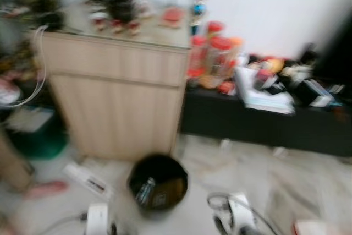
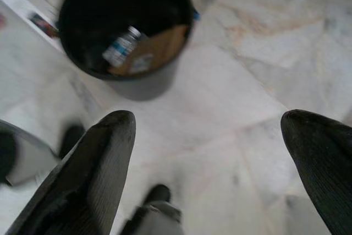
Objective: Picking trash to rubbish bin
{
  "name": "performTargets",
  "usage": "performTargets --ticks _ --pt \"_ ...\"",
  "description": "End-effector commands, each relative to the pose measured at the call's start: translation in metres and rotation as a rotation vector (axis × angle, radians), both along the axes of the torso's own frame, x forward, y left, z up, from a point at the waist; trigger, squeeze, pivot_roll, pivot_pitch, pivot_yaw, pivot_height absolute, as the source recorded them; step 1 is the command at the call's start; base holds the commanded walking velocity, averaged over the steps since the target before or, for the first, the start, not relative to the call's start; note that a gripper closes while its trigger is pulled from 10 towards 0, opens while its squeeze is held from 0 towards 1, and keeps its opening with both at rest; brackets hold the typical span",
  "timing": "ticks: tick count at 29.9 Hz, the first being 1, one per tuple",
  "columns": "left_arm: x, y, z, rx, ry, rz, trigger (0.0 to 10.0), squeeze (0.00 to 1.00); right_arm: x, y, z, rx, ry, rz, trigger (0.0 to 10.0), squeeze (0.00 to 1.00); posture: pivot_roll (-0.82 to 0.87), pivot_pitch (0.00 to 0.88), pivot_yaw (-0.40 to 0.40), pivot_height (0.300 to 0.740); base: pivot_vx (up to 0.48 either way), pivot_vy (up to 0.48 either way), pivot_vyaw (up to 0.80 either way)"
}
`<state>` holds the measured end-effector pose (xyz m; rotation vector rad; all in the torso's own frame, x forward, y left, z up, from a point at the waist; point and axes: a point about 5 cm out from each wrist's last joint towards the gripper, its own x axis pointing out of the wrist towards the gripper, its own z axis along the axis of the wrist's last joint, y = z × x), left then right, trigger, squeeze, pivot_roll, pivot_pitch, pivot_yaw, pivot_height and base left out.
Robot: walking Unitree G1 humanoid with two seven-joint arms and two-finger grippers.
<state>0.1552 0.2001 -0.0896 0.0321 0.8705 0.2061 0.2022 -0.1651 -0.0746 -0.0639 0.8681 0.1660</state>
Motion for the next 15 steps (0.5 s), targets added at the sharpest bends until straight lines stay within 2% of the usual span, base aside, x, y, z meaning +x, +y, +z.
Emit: performTargets --ticks 1,13,15 --pt "-0.0044 -0.0027 -0.0031 -0.007 0.034 -0.011 10.0 0.00 -0.0027 -0.0028 -0.0013 -0.005 0.010 -0.007 10.0 0.00 0.05 0.000 -0.111 0.740 -0.296 0.000 0.00" --pt "-0.0049 -0.0041 -0.0034 -0.010 0.033 -0.012 10.0 0.00 -0.0013 -0.0021 -0.0005 0.000 0.003 -0.004 10.0 0.00 0.05 0.000 -0.113 0.740 -0.294 0.000 0.00" --pt "-0.0053 -0.0043 -0.0036 -0.011 0.035 -0.012 10.0 0.00 -0.0017 -0.0021 -0.0007 0.000 0.004 -0.004 10.0 0.00 0.05 0.000 -0.114 0.740 0.000 0.000 0.00"
